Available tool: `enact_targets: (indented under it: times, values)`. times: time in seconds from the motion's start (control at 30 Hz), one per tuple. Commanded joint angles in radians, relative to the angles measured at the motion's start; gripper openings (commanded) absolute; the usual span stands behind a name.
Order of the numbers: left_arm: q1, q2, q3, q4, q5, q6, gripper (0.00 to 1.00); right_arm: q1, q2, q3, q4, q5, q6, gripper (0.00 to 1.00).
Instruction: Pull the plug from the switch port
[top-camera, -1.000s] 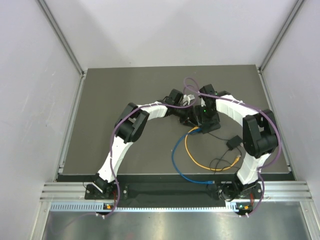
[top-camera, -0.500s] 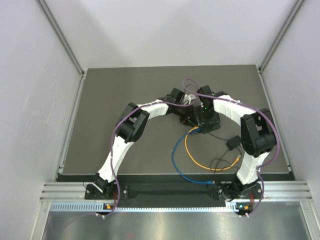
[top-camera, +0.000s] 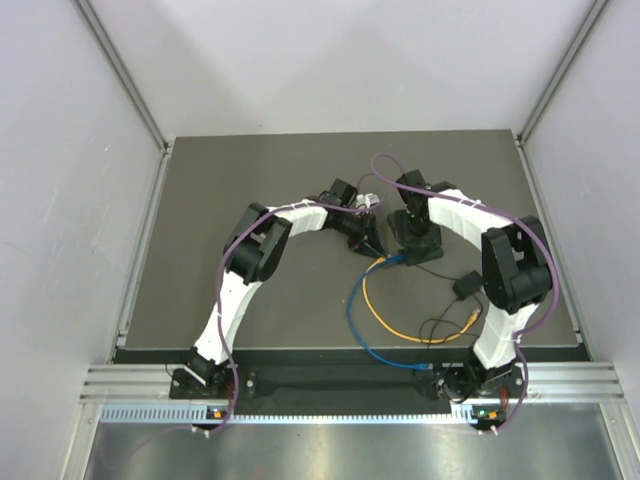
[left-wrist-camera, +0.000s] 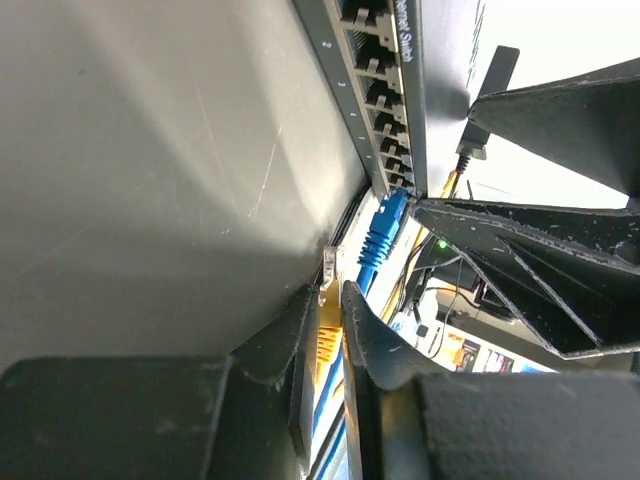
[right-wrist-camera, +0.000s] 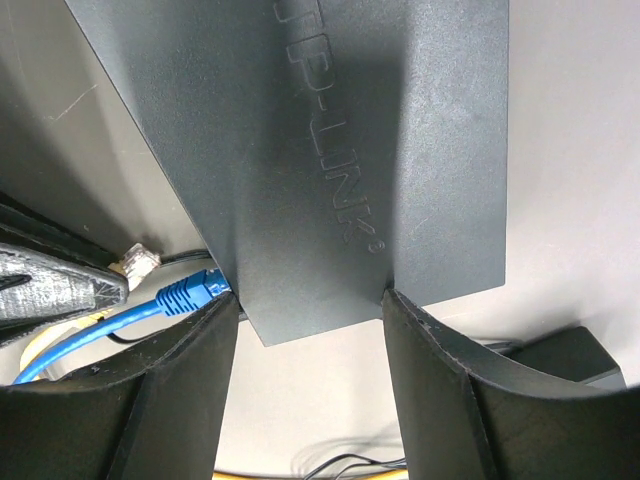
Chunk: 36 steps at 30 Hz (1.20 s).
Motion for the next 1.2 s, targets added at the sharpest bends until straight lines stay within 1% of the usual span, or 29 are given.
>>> enact_targets:
  times: [0.0, 0.17, 0.23, 0.3, 0.33, 0.47, 0.5, 0.57, 0.6, 0.63, 0.7, 0.8, 0.83, 0.9, 0.93, 1.07, 1.17]
  values:
    - [0.007, 0.015, -0.05, -0.038, -0.129, 0.04, 0.0, -0.025, 0.053, -0.058, 0.024, 0.002, 0.023, 0.59]
    - [0.028, -0.059, -0.054, -0.034, -0.154, 0.041, 0.0, -0.025, 0.023, -0.074, 0.051, -0.031, 0.01, 0.59]
    - [0.039, -0.109, -0.045, -0.076, -0.171, 0.063, 0.0, -0.025, 0.012, -0.072, 0.053, -0.048, -0.002, 0.6]
    - [0.047, -0.167, -0.051, -0.114, -0.227, 0.092, 0.0, -0.025, 0.006, -0.072, 0.053, -0.053, -0.002, 0.61]
    - [0.057, -0.188, -0.057, -0.164, -0.255, 0.099, 0.0, -0.028, 0.004, -0.072, 0.053, -0.056, -0.005, 0.61]
    - [0.09, -0.3, -0.126, -0.274, -0.387, 0.139, 0.0, -0.035, 0.001, -0.07, 0.058, -0.061, -0.01, 0.61]
    - [0.094, -0.364, -0.167, -0.283, -0.454, 0.149, 0.0, -0.035, 0.004, -0.069, 0.061, -0.064, -0.01, 0.61]
    - [0.108, -0.457, -0.215, -0.306, -0.532, 0.176, 0.0, -0.038, 0.013, -0.061, 0.062, -0.071, -0.011, 0.62]
    - [0.117, -0.485, -0.221, -0.314, -0.594, 0.184, 0.0, -0.041, 0.015, -0.06, 0.062, -0.076, -0.011, 0.62]
    - [0.12, -0.51, -0.225, -0.347, -0.626, 0.191, 0.0, -0.042, 0.018, -0.058, 0.065, -0.081, -0.014, 0.62]
    - [0.128, -0.576, -0.206, -0.387, -0.724, 0.21, 0.0, -0.045, 0.024, -0.049, 0.065, -0.082, -0.017, 0.63]
    - [0.13, -0.645, -0.153, -0.468, -0.822, 0.23, 0.0, -0.047, 0.029, -0.038, 0.067, -0.091, -0.022, 0.63]
    - [0.13, -0.66, -0.136, -0.493, -0.89, 0.233, 0.0, -0.047, 0.029, -0.037, 0.064, -0.093, -0.023, 0.63]
    - [0.13, -0.708, -0.094, -0.551, -0.948, 0.25, 0.0, -0.048, 0.03, -0.028, 0.065, -0.099, -0.025, 0.64]
    - [0.13, -0.726, -0.087, -0.564, -1.02, 0.257, 0.0, -0.048, 0.029, -0.026, 0.065, -0.102, -0.025, 0.64]
    - [0.128, -0.835, -0.056, -0.594, -1.099, 0.291, 0.0, -0.047, 0.023, -0.024, 0.067, -0.102, -0.045, 0.65]
    - [0.121, -0.889, -0.038, -0.602, -1.081, 0.287, 0.0, -0.048, 0.023, -0.023, 0.065, -0.105, -0.063, 0.66]
